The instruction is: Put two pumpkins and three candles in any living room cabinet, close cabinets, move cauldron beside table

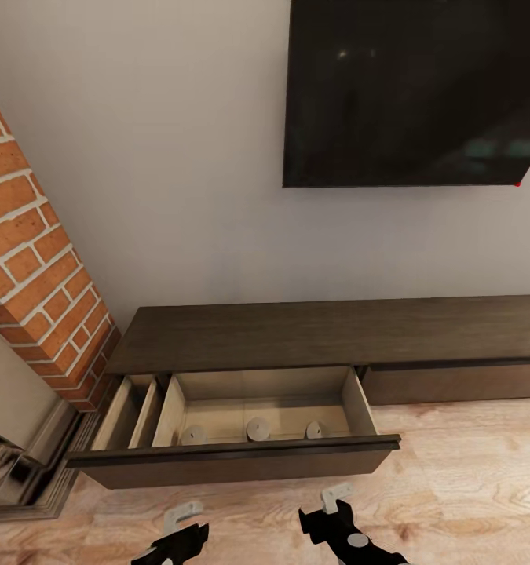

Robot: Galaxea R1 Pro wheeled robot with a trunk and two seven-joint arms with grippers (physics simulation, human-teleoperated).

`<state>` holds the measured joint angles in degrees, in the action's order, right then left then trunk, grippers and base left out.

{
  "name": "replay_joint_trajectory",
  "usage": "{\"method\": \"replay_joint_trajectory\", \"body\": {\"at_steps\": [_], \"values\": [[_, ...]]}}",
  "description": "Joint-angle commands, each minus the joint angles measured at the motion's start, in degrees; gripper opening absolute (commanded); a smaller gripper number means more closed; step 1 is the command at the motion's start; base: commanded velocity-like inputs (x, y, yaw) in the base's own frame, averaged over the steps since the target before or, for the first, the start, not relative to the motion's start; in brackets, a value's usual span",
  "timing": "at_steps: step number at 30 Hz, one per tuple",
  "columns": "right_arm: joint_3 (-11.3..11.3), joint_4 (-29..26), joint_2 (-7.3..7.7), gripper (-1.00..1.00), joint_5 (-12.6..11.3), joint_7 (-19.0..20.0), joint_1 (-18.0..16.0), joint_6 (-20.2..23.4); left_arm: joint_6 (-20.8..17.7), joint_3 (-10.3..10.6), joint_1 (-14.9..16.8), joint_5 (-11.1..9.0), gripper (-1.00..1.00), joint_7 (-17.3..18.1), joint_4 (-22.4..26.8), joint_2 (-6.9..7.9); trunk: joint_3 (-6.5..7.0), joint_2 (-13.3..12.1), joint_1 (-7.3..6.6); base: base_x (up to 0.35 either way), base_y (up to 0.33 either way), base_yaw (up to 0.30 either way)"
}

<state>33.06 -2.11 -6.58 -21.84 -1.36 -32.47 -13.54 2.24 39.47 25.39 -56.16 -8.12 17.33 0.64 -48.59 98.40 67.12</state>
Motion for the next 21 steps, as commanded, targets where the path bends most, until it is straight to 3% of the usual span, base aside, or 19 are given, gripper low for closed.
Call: {"method": "replay_joint_trajectory", "body": {"at_steps": [1, 3, 7, 11, 21], "values": [[-0.01, 0.31, -0.26, 1.0, 0.1, -0.43, 0.01, 0.0, 0.15, 0.22, 0.08, 1.07, 1.0, -0.2, 0.03, -0.01, 0.0, 0.0, 0.0, 0.0, 0.0, 0.0], [-0.01, 0.73, -0.6, 1.0, 0.48, -1.73, 0.03, -0.06, 0.85, 0.45, 0.22, 5.06, 1.0, -1.22, 0.07, -0.06, 0.0, 0.0, 0.0, 0.0, 0.0, 0.0], [0.06, 0.79, -0.69, 1.0, 0.67, -3.8, 0.04, -0.14, 1.39, 0.52, 0.26, 7.75, 1.0, -5.69, 0.28, -0.65, 0.0, 0.0, 0.0, 0.0, 0.0, 0.0], [0.07, 0.79, -0.96, 1.0, 0.69, -5.46, 0.04, -0.24, 1.94, 0.6, 0.35, 8.45, 1.0, -10.65, 0.5, -1.72, 0.0, 0.0, 0.0, 0.0, 0.0, 0.0], [-0.04, 0.64, -1.0, 1.0, 0.85, -8.19, 0.04, -2.34, 3.37, 0.73, 0.62, 8.61, 1.0, -11.63, 1.39, -1.93, 0.0, 0.0, 0.0, 0.0, 0.0, 0.0]]}}
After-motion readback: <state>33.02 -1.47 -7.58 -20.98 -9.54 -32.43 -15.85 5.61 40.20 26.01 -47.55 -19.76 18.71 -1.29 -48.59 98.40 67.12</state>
